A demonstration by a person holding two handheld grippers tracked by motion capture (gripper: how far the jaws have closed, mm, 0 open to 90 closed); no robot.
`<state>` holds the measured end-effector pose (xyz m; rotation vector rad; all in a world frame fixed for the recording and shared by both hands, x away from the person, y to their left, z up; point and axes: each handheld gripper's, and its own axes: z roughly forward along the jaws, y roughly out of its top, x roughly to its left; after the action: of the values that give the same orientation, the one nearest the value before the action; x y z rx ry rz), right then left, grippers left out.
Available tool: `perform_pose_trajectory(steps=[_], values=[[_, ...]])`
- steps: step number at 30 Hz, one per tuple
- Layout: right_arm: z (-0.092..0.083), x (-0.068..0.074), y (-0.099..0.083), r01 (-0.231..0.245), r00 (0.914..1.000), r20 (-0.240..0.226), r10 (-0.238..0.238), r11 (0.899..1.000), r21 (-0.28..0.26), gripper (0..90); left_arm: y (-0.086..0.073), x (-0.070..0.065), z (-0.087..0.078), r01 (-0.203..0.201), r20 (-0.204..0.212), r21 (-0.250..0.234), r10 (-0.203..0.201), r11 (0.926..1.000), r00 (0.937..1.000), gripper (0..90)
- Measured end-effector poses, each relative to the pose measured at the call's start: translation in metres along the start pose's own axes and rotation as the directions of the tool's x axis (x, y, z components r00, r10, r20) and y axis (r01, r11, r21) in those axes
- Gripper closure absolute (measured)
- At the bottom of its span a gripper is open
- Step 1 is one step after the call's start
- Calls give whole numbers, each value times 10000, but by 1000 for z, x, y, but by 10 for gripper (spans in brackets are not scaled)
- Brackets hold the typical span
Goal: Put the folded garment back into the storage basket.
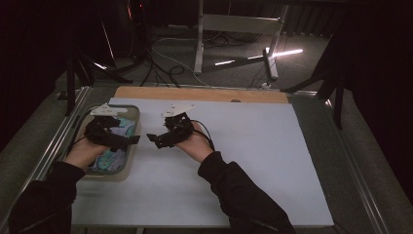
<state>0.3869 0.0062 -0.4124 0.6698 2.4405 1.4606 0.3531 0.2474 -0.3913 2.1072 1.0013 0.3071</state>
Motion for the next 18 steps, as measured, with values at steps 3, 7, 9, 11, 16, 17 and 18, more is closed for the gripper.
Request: perform_pose_trajectory(steps=[3, 7, 9, 11, 16, 17, 18], values=[[-7, -5, -4, 45, 10000, 45, -45, 10000, 82, 92, 3, -6, 5, -163, 229, 69, 161, 9998, 9996, 0], [-20, -16, -12, 33, 9999, 160, -34, 9999, 109, 92, 8, -24, 17, -605, 557, 200, 593, 9980, 9967, 0], [-25, -20, -16, -4, 9999, 160, 2, 9999, 138, 92, 11, -32, 21, -815, 643, 223, 799, 9964, 9947, 0], [-30, -23, -20, 66, 9998, 178, -70, 9998, 191, 92, 15, -40, 25, -858, 810, 177, 841, 9962, 9932, 0], [-42, -29, -29, 51, 9999, 144, -55, 9997, 241, 92, 20, -56, 36, -1118, 1209, 154, 1092, 9936, 9866, 0], [-45, -30, -31, 64, 9999, 122, -67, 9997, 235, 92, 21, -60, 38, -1150, 1293, 136, 1123, 9933, 9852, 0], [-47, -31, -33, 67, 9999, 131, -71, 9997, 252, 92, 21, -63, 40, -1206, 1437, 118, 1176, 9926, 9826, 0]])
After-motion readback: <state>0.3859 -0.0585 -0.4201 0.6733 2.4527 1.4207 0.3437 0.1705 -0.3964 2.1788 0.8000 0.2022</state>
